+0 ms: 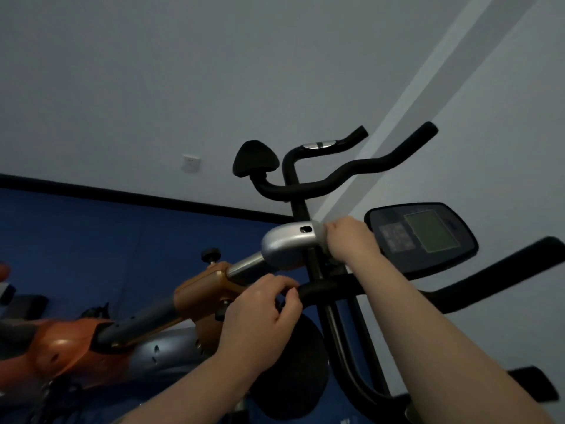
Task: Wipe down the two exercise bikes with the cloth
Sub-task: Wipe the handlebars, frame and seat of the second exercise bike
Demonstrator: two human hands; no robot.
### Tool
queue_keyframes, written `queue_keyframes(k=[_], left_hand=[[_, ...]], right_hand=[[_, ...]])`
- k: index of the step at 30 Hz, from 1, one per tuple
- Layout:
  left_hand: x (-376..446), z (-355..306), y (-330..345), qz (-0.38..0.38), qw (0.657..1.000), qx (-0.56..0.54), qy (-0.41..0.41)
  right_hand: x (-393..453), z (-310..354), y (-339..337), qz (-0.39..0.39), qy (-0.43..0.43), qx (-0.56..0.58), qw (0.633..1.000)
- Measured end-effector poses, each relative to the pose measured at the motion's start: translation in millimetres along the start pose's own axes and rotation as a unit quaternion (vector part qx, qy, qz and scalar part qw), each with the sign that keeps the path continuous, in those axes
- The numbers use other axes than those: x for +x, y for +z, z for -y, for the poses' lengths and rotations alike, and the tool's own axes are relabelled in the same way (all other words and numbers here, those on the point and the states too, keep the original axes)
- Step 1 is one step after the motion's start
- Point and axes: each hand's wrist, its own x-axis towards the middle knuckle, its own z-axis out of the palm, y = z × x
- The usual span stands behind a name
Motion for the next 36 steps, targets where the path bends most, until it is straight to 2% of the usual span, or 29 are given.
queue_keyframes(k=[3, 6, 8, 11, 13, 16, 17, 20, 22, 24, 26, 28, 31, 33, 36], left_hand=[[1, -1, 0, 0.000, 1.000, -0.010, -0.002], [0, 0, 0, 0.009, 1.000, -0.016, -0.010], [1, 0, -1, 0.011, 1.000, -0.019, -0.016], [1, -1, -2, 0.010, 1.000, -0.019, -0.019], [1, -1, -2, 0.010, 1.000, -0.020, -0.010], [0, -1, -2, 0.015, 1.000, -0.020, -0.003], [0, -1, -2, 0.016, 1.000, -0.018, -0.002], [-1, 0, -2, 0.014, 1.000, -0.013, -0.005], [0, 0, -3, 0.015, 1.000, -0.014, -0.003], [0, 0, -4, 0.020, 1.000, -0.013, 0.001], [0, 0, -4, 0.022, 1.000, -0.010, 0.003], [-1, 0, -4, 0.019, 1.000, -0.004, 0.005], [-1, 0, -3, 0.015, 1.000, 0.000, 0.004], [-1, -1, -4, 0.020, 1.000, 0.000, 0.007], [-1, -1, -4, 0.022, 1.000, -0.017, 0.000]], right_hand=[[-10, 4, 6, -0.032, -0.046, 0.051, 0.997], [1, 0, 3, 0.024, 0.009, 0.005, 1.000], [-1, 4, 1, 0.007, 0.017, -0.007, 1.000], [-26, 22, 17, -0.093, -0.075, 0.018, 0.993], [-31, 22, 28, -0.120, -0.129, 0.011, 0.984], [-16, 21, 25, -0.108, -0.153, 0.046, 0.981], [-14, 23, 24, -0.099, -0.167, 0.033, 0.980], [-17, 34, 26, -0.074, -0.256, -0.103, 0.958], [-10, 26, 22, -0.038, -0.285, -0.090, 0.953], [1, 9, 12, -0.019, -0.258, 0.045, 0.965], [3, -1, 7, -0.042, -0.187, 0.175, 0.966], [-4, 6, 13, -0.074, -0.189, 0.105, 0.974], [-25, 23, 20, -0.066, -0.254, -0.039, 0.964], [-28, 16, 8, -0.060, -0.245, -0.015, 0.968], [-42, -8, -16, -0.073, -0.136, 0.114, 0.981]])
